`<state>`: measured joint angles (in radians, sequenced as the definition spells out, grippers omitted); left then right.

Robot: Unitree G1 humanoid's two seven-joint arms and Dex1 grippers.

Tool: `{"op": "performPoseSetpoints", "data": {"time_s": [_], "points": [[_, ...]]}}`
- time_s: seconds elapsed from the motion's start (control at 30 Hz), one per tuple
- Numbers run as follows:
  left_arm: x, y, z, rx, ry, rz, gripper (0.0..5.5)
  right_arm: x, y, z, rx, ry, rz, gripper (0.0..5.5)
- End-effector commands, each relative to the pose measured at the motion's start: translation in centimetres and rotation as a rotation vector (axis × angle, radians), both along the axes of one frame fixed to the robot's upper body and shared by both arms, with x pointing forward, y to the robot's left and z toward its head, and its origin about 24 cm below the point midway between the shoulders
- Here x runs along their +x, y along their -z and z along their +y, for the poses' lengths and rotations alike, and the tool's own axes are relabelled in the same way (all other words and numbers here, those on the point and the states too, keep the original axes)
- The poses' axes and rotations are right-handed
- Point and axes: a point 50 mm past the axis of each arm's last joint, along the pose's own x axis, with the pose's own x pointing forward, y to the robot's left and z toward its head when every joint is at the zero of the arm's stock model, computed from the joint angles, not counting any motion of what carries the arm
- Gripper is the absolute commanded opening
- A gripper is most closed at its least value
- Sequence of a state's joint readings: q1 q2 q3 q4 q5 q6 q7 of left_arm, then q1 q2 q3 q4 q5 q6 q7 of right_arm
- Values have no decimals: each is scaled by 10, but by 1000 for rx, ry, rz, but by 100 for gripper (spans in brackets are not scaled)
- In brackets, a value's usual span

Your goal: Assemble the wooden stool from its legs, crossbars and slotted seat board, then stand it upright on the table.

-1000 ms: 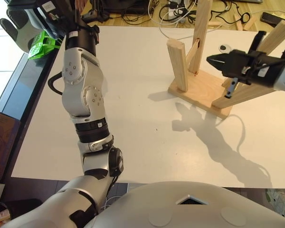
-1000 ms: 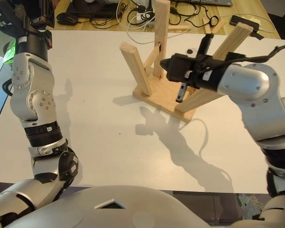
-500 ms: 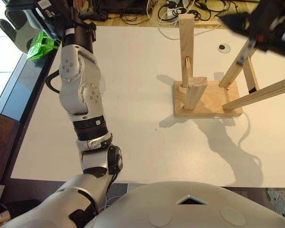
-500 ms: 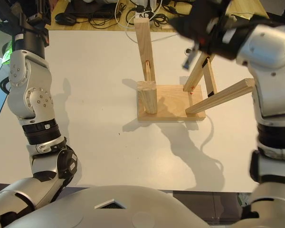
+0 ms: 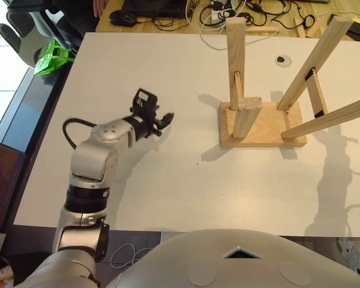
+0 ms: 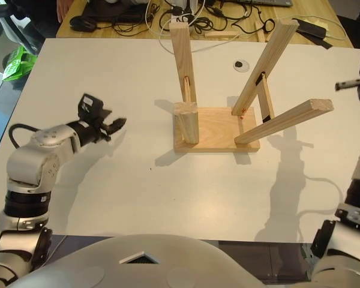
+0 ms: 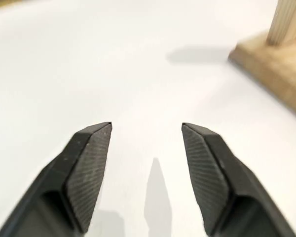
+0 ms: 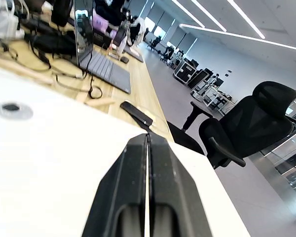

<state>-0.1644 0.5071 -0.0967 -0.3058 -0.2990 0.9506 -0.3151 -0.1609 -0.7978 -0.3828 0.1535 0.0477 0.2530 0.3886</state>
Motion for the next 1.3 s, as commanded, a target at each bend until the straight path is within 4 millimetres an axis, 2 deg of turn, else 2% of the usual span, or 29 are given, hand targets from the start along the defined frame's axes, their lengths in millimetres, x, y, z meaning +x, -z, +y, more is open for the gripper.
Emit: {"op": "performPoseSetpoints", "data": {"time_s": [0.03, 0.1, 0.17, 0.2, 0.33, 0.47, 0.63, 0.93, 1.1, 1.3], "points": [[-11, 8, -14, 59, 56, 51, 195, -39, 68, 20, 65, -226, 482, 0], [-19, 11, -27, 42, 133, 78, 158, -59, 84, 37, 113, -383, 671, 0], [-25, 14, -41, 18, 220, 101, 124, -74, 90, 51, 148, -515, 809, 0], [-26, 16, -47, 8, 252, 111, 114, -75, 91, 52, 149, -530, 841, 0], [-23, 21, -60, 6, 298, 108, 53, -65, 99, 36, 32, -429, 887, 0], [-26, 29, -70, 9, 314, 112, 3, -60, 109, 37, 10, -452, 927, 0], [-24, 36, -84, -31, 301, 101, 3, -53, 118, 46, 65, -518, 936, 0], [-27, 47, -96, -28, 317, 157, 3, -53, 120, 51, 132, -568, 933, 0], [-25, 48, -107, -42, 316, 155, 3, -59, 123, 53, 148, -577, 951, 0], [-27, 47, -115, -72, 357, 170, 3, -52, 126, 56, 144, -591, 953, 0]]}}
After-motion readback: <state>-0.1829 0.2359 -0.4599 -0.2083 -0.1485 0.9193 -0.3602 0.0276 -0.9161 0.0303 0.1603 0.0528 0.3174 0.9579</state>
